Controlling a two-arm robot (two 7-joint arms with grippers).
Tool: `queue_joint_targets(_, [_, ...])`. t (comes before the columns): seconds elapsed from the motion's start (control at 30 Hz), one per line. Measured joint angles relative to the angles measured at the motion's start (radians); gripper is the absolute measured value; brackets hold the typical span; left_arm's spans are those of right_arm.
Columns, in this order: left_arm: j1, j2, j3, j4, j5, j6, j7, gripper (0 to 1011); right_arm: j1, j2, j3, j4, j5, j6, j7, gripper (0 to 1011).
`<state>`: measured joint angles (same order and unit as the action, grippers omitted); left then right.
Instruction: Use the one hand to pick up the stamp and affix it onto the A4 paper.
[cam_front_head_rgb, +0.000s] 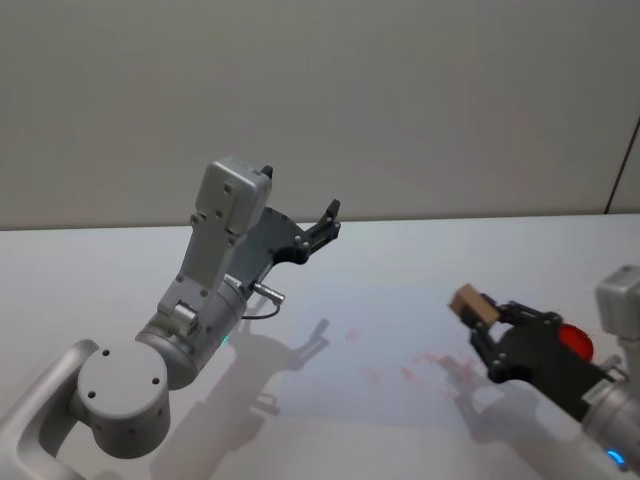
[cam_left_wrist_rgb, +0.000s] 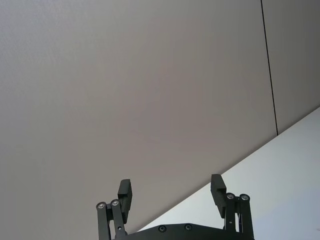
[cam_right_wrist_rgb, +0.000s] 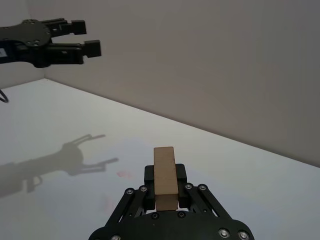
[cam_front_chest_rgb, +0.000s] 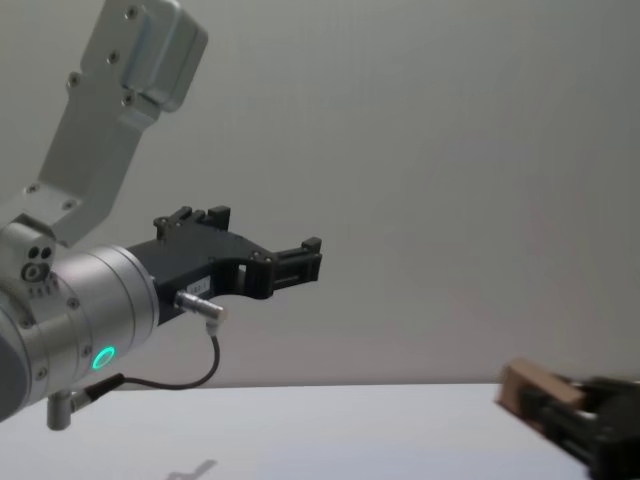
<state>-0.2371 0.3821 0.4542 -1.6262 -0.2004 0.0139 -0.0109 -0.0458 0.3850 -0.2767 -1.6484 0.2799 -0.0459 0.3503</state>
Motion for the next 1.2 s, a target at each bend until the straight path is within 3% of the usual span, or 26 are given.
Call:
queue_joint_targets(0.33, [0.000,0.000,0.000,0.000,0.000,0.000,0.000,1001,-0.059,0.097,0.069,-0.003,0.031,-0.025,-0.046,221])
queue_joint_targets(0.57, [0.000,0.000,0.000,0.000,0.000,0.000,0.000,1001,-0.087,0.135,0.098,0.013,0.033,-0.032,-0.080,220])
queue_joint_targets(0.87, [0.000,0.000,0.000,0.000,0.000,0.000,0.000,1001,-0.096,0.156,0.116,0.043,0.025,-0.022,-0.107,221])
queue_joint_targets(1.2, [0.000,0.000,0.000,0.000,0.000,0.000,0.000,1001,-0.089,0.151,0.116,0.064,0.008,-0.007,-0.116,221])
